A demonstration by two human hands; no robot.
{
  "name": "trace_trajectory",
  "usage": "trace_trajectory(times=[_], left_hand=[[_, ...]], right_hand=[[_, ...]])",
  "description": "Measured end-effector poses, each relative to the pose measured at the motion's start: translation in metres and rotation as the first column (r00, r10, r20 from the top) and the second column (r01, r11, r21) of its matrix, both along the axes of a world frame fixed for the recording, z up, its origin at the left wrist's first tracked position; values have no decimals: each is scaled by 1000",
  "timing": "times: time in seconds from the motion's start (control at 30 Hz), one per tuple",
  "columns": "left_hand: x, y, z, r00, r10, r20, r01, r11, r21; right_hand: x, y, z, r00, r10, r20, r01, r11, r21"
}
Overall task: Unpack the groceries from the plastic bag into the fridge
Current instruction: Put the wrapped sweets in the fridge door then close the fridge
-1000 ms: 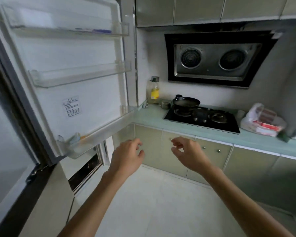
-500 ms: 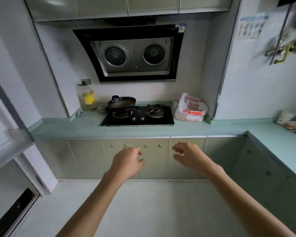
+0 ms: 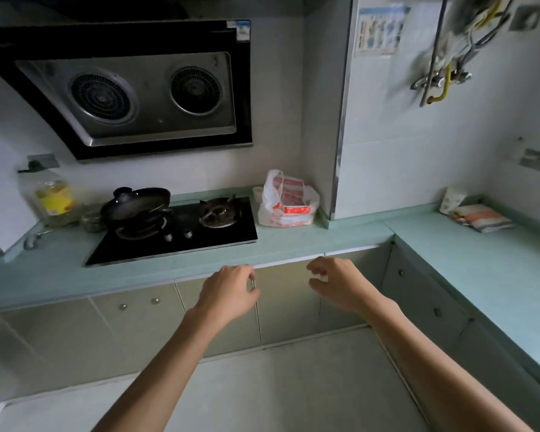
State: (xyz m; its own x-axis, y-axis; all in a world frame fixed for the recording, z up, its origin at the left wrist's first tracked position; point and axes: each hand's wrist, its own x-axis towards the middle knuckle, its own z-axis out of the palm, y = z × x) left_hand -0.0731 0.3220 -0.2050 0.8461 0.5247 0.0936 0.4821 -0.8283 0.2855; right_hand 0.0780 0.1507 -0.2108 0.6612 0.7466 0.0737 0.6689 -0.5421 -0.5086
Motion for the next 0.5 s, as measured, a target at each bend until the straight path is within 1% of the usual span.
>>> trace_trajectory(times=[0.17, 0.33, 0.5], left_hand=[[85, 56, -9, 999, -40, -10, 40, 999, -18], [174, 123, -2, 998, -68, 11, 68, 996, -53], [247, 166, -9, 994, -108, -15, 107, 992, -71]], right_hand=[[79, 48, -10, 999, -42, -9, 42, 999, -13], [157, 109, -1, 998, -59, 13, 59, 997, -46], [226, 156, -1, 997, -73, 4, 73, 996, -58]])
